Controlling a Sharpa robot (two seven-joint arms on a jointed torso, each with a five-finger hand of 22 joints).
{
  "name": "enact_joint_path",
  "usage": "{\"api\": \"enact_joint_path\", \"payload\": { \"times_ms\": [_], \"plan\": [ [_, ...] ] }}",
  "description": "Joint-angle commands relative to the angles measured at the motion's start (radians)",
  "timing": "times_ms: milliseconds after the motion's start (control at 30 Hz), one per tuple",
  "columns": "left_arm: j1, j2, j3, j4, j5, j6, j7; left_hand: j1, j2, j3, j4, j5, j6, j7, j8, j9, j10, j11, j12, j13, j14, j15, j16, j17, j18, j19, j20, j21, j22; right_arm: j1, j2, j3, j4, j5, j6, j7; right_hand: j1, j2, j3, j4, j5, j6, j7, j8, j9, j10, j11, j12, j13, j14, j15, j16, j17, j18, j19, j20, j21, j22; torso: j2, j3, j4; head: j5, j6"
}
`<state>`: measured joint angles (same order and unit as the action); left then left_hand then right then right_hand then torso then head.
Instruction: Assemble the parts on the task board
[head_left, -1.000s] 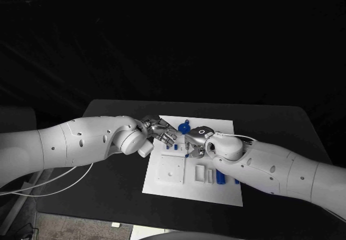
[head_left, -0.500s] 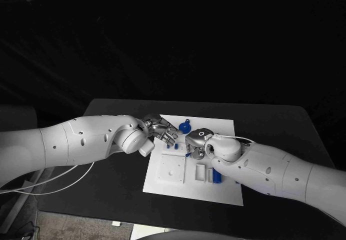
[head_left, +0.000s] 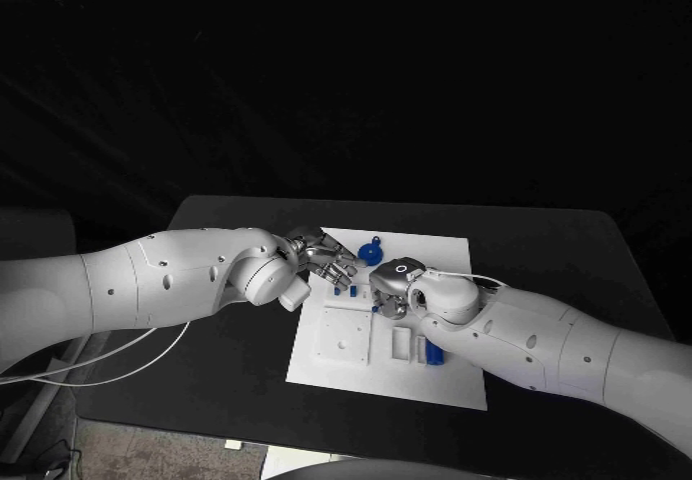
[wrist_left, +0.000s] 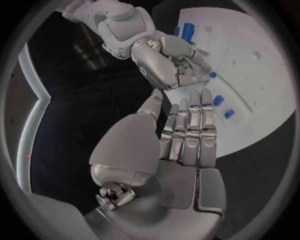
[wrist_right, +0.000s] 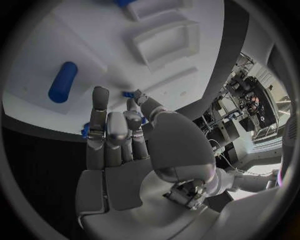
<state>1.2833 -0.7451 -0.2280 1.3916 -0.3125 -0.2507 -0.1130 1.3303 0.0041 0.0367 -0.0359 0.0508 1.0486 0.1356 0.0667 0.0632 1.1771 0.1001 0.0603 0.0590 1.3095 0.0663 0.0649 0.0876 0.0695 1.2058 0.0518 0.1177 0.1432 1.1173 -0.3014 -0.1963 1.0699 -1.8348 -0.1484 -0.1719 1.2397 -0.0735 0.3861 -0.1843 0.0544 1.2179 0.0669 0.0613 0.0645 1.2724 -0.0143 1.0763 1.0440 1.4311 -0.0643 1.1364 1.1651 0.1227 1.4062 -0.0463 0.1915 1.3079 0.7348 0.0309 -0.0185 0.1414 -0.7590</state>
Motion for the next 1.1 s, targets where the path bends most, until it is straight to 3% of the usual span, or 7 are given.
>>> {"api": "enact_joint_path", "payload": {
  "times_ms": [33, 300, 733, 1100],
  "plan": [
    [0.001, 0.004, 0.001, 0.001, -0.004, 0.012, 0.005, -0.002, 0.006, 0.003, -0.006, -0.002, -0.008, -0.001, -0.002, 0.000, 0.000, 0.004, -0.002, -0.001, -0.001, 0.004, -0.001, 0.001, 0.003, -0.006, 0.000, 0.004, 0.001, -0.005, 0.006, -0.003, -0.006, -0.013, 0.018, 0.013, -0.003, 0.010, 0.012, 0.003, -0.006, -0.014, 0.002, 0.000, -0.002, 0.002, -0.002, 0.000, -0.002, 0.002, -0.002, 0.003, 0.001, 0.000, -0.002, -0.008, 0.004, 0.008, 0.001, -0.0001, 0.0002, -0.001, -0.002],
    [0.002, 0.004, 0.001, 0.000, -0.004, 0.011, 0.005, -0.002, 0.006, 0.003, -0.006, -0.002, -0.008, -0.001, -0.002, 0.000, 0.000, 0.004, -0.002, -0.001, -0.001, 0.004, -0.001, 0.001, 0.003, -0.006, 0.000, 0.004, 0.001, -0.007, 0.008, -0.005, -0.019, -0.011, 0.032, 0.014, -0.014, 0.003, 0.031, 0.005, -0.006, -0.022, 0.004, 0.001, -0.002, 0.000, -0.001, -0.005, -0.003, 0.000, -0.002, -0.002, 0.001, -0.005, -0.002, -0.011, 0.000, 0.007, -0.001, -0.0005, -0.0010, 0.003, -0.007],
    [0.002, 0.004, 0.001, -0.001, -0.004, 0.010, 0.004, -0.002, 0.006, 0.003, -0.006, -0.002, -0.008, -0.001, -0.002, 0.000, 0.000, 0.004, -0.002, -0.001, -0.001, 0.004, -0.001, 0.001, 0.003, -0.006, 0.000, 0.004, 0.001, -0.008, -0.002, -0.009, -0.010, -0.006, 0.093, 0.026, -0.014, -0.007, 0.014, -0.002, -0.005, -0.028, 0.006, 0.001, -0.002, -0.010, 0.002, -0.012, -0.008, -0.006, 0.002, -0.010, -0.004, -0.001, -0.007, -0.002, -0.007, 0.005, -0.002, 0.0007, -0.0020, 0.002, -0.010],
    [0.002, 0.002, 0.001, 0.000, -0.004, 0.009, 0.003, -0.002, 0.006, 0.003, -0.006, -0.002, -0.008, -0.001, -0.002, 0.000, 0.000, 0.004, -0.002, -0.001, -0.001, 0.004, -0.001, 0.001, 0.003, -0.006, 0.000, 0.004, 0.001, -0.008, -0.014, -0.014, -0.005, -0.009, 0.091, 0.019, -0.011, -0.006, 0.005, -0.008, -0.004, -0.023, 0.005, 0.001, -0.002, -0.010, 0.002, -0.010, -0.008, -0.005, 0.003, -0.009, -0.004, 0.005, -0.006, 0.002, -0.008, 0.005, -0.002, 0.0012, -0.0027, -0.001, -0.011]
  ]
}}
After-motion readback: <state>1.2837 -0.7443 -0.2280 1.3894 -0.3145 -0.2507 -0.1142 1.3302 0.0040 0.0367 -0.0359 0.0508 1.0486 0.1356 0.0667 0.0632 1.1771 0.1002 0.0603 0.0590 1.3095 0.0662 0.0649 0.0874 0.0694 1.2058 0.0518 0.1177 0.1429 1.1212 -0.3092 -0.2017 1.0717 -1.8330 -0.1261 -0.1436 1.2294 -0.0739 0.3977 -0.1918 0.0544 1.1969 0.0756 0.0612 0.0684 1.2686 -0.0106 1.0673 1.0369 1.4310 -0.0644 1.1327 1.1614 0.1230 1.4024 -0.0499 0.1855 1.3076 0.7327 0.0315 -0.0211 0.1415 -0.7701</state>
